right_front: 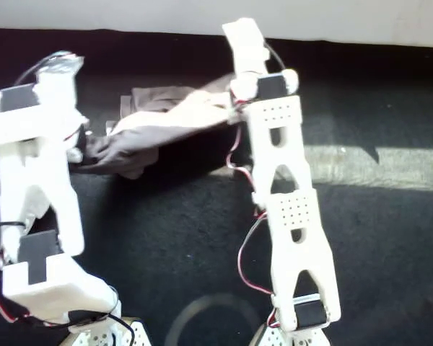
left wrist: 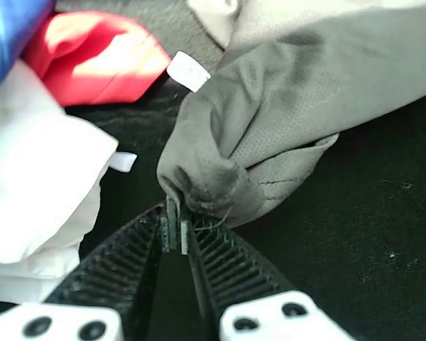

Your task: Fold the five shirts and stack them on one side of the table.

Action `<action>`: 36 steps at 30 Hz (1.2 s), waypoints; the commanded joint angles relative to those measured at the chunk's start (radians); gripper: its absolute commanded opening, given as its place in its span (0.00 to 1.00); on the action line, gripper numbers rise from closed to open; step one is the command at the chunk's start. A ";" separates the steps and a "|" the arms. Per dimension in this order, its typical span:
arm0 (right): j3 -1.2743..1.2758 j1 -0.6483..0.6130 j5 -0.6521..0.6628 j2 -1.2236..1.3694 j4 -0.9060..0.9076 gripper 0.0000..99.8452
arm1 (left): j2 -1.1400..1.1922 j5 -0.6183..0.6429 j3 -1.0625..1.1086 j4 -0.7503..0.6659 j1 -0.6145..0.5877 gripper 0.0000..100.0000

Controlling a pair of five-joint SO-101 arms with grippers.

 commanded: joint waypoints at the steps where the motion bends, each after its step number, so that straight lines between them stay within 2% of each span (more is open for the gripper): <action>1: -0.113 0.114 0.023 -0.168 0.022 0.01 | -0.074 -0.002 -0.165 0.017 0.110 0.01; 8: -0.102 0.252 0.026 -0.449 0.024 0.01 | -0.157 -0.002 -0.424 0.094 0.268 0.01; 12: -0.082 0.278 0.026 -0.572 0.027 0.01 | -0.197 -0.002 -0.440 0.095 0.320 0.01; 15: 0.068 0.289 0.026 -0.707 0.027 0.01 | -0.202 -0.002 -0.424 0.095 0.325 0.01; 26: 1.234 0.254 0.018 -1.386 -0.010 0.01 | -0.211 -0.002 -0.157 0.097 0.318 0.01; 31: 1.821 0.255 0.025 -1.607 -0.186 0.01 | -0.202 -0.003 0.136 0.083 0.318 0.01; 36: 2.312 0.254 0.028 -1.797 -0.352 0.01 | -0.211 -0.008 0.466 -0.078 0.305 0.01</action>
